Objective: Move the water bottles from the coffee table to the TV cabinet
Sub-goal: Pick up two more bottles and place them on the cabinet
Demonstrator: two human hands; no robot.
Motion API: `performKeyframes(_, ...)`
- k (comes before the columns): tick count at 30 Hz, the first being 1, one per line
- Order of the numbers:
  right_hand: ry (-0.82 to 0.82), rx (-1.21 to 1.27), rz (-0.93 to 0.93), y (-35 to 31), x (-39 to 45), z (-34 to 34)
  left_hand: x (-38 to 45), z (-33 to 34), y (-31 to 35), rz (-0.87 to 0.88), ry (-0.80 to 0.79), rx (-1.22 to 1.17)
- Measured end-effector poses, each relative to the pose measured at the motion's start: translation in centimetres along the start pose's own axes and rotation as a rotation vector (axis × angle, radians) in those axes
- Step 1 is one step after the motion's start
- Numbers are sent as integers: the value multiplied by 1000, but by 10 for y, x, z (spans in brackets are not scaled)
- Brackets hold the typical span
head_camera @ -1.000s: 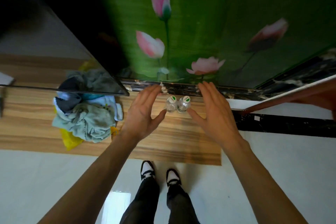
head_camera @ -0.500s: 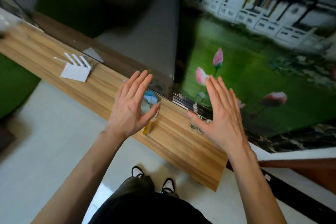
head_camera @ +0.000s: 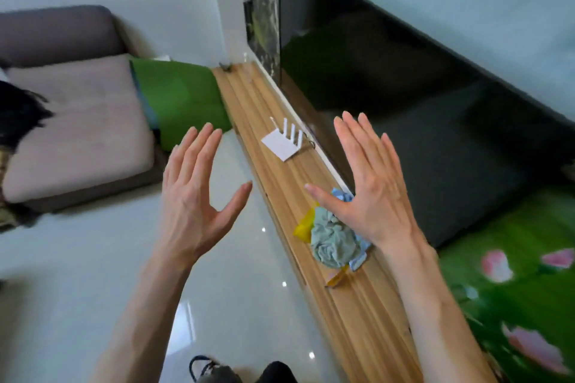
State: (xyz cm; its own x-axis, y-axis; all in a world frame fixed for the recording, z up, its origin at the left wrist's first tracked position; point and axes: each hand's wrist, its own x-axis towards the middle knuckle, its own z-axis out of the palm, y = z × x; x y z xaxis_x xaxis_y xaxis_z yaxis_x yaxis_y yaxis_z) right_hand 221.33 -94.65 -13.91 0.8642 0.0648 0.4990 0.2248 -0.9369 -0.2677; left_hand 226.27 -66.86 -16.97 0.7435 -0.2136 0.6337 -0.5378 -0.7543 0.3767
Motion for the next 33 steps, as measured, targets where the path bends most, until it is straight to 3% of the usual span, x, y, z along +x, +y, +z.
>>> performKeyframes(13, -116, 154, -361, -248, 158, 149, -33, -177, -222, -337, 143, 270)
performKeyframes(23, -186, 391, -642, -450, 223, 245, -92, -311, -334, -559, 242, 549)
performKeyframes(33, -260, 569, -924, -645, 283, 350, -140, -395, -458, -830, 345, 711)
